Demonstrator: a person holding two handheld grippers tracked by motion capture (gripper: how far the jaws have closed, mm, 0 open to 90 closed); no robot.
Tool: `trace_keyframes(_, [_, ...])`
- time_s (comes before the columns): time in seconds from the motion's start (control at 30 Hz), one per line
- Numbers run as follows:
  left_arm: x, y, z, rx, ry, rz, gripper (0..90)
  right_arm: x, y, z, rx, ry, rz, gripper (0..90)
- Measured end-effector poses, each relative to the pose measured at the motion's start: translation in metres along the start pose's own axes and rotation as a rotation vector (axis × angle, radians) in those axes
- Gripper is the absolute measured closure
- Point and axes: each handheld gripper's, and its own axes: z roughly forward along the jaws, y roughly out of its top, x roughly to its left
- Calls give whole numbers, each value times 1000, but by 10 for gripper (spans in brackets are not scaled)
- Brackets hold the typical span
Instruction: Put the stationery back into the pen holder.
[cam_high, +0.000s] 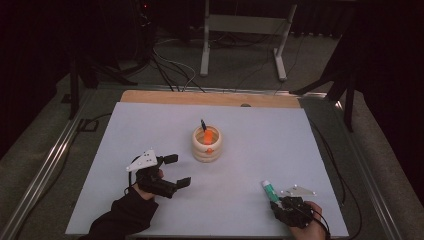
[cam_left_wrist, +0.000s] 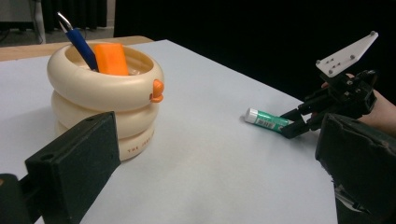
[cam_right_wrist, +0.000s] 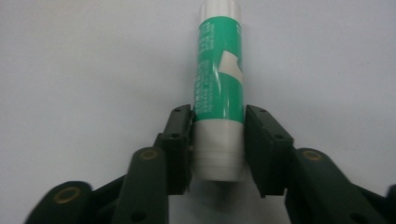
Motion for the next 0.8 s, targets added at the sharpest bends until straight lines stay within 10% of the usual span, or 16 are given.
trace_keyframes(0.8, [-5, 2, 2, 36, -30, 41, 3, 3, 35, -2, -56, 108, -55, 653])
